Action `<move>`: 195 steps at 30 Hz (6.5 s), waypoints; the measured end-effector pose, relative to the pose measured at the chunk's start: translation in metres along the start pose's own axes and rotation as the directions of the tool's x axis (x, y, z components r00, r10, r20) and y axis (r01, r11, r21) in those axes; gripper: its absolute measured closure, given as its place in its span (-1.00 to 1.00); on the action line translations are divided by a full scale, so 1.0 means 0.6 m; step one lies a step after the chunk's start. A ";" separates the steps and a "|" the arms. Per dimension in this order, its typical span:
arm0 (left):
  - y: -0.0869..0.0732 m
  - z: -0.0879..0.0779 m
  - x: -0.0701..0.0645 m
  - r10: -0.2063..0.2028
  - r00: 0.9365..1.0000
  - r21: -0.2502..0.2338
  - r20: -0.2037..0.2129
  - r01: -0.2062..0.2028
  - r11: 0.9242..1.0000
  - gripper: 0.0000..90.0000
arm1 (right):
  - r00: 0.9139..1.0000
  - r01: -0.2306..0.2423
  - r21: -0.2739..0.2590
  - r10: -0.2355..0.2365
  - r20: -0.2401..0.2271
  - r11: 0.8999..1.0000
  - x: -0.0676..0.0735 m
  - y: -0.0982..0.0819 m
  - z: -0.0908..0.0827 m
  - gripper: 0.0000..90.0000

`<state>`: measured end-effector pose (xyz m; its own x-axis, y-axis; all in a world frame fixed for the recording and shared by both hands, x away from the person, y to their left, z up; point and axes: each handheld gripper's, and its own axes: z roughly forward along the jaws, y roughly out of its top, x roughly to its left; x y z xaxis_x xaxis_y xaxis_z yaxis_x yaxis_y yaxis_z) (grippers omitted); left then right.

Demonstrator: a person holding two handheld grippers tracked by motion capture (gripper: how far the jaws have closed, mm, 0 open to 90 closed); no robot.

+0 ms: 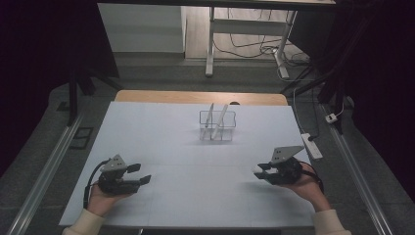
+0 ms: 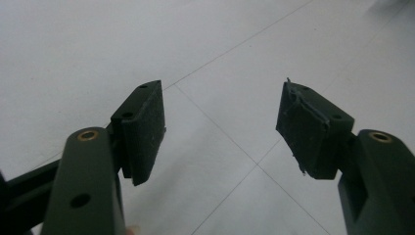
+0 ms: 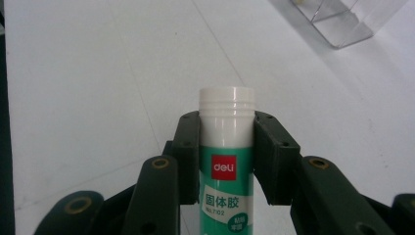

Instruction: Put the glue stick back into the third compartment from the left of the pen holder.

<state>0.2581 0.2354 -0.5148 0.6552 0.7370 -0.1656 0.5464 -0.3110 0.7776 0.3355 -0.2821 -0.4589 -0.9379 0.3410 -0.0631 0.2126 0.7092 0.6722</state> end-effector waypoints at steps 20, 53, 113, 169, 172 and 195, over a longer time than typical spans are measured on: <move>0.002 0.001 -0.002 0.009 1.000 -0.001 -0.001 -0.009 1.000 -0.23 | 0.984 -0.097 -0.135 0.115 0.137 0.986 -0.008 0.008 0.009 0.43; 0.002 0.000 0.001 0.003 1.000 -0.005 0.001 -0.003 1.000 -0.25 | 0.925 -0.187 -0.288 0.267 0.270 0.939 -0.037 0.044 0.010 0.44; 0.005 0.004 0.003 0.008 1.000 -0.004 0.008 -0.008 1.000 -0.25 | 0.910 -0.206 -0.419 0.331 0.250 0.884 -0.090 0.161 0.054 0.43; 0.004 0.003 0.010 0.003 1.000 -0.006 0.014 -0.003 1.000 -0.25 | 0.896 -0.238 -0.497 0.386 0.219 0.835 -0.156 0.223 0.139 0.43; 0.004 0.003 0.010 0.004 1.000 -0.006 0.014 -0.004 1.000 -0.25 | 0.896 -0.238 -0.498 0.387 0.220 0.834 -0.161 0.225 0.145 0.43; 0.003 0.003 0.013 0.006 1.000 -0.002 0.015 -0.006 1.000 -0.25 | 0.893 -0.219 -0.493 0.376 0.246 0.842 -0.168 0.220 0.154 0.06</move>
<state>0.2650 0.2393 -0.5159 0.6663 0.7261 -0.1700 0.5415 -0.3144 0.7797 0.4837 -0.1656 -0.4319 -0.6907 0.7230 0.0153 0.2497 0.2186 0.9433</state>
